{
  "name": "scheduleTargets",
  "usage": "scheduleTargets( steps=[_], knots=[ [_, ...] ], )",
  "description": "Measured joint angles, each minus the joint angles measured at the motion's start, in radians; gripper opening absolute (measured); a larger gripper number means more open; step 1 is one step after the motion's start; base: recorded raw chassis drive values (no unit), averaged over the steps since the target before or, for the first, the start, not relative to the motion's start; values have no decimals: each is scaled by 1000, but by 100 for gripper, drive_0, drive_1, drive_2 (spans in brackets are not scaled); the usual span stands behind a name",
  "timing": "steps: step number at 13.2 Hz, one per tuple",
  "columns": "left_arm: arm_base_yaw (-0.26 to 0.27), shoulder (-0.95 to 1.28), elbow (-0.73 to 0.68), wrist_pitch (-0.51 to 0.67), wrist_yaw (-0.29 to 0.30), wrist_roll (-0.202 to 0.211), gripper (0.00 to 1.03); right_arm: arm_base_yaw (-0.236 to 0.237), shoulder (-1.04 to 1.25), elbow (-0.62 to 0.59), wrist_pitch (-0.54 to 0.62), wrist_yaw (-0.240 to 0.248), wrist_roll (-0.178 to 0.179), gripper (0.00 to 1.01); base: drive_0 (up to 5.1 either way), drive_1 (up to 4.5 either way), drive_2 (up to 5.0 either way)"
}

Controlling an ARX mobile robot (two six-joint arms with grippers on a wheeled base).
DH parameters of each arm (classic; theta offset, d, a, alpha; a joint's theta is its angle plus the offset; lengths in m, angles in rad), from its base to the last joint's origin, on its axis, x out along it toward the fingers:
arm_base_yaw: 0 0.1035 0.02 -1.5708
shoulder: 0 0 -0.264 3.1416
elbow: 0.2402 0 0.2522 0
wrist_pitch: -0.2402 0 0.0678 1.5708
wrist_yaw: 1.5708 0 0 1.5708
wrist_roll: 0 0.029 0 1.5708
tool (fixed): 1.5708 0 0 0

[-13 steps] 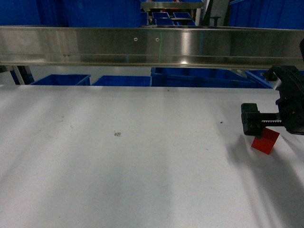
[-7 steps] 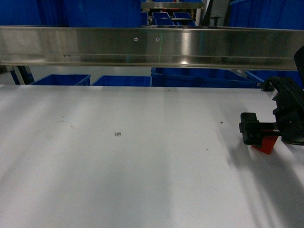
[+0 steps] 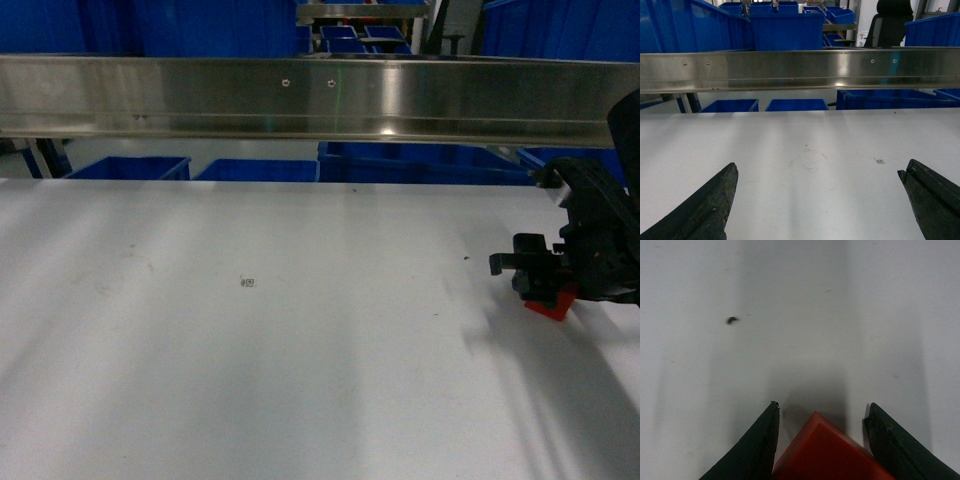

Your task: Place magnetic block on left shelf second layer

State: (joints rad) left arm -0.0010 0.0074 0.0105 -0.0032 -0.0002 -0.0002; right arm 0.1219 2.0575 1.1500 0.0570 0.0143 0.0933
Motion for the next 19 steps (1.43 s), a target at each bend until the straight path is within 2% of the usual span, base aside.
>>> scheduleTargets(
  steps=[1,3,7,8,9,10,12,13,19],
  knots=[
    [0,0,0,0,0,0,98,13,-12,0,-18,-13,9,47,0,0,0],
    [0,0,0,0,0,0,98,35,-143,13,-80,-37,53,47,0,0,0],
    [0,0,0,0,0,0,98,1,-380,-6,-89,-32,90,46,0,0,0],
    [0,0,0,0,0,0,98,3,-430,-37,-56,-29,116,46,0,0,0],
    [0,0,0,0,0,0,98,26,-504,-80,21,-24,154,46,0,0,0],
    [0,0,0,0,0,0,98,45,-549,-101,61,-10,172,46,0,0,0],
    [0,0,0,0,0,0,98,77,-533,-102,74,-2,186,46,0,0,0],
    [0,0,0,1,0,0,98,81,-478,-97,50,-13,191,46,0,0,0],
    [0,0,0,0,0,0,98,81,-471,-101,50,-19,195,46,0,0,0]
  ],
)
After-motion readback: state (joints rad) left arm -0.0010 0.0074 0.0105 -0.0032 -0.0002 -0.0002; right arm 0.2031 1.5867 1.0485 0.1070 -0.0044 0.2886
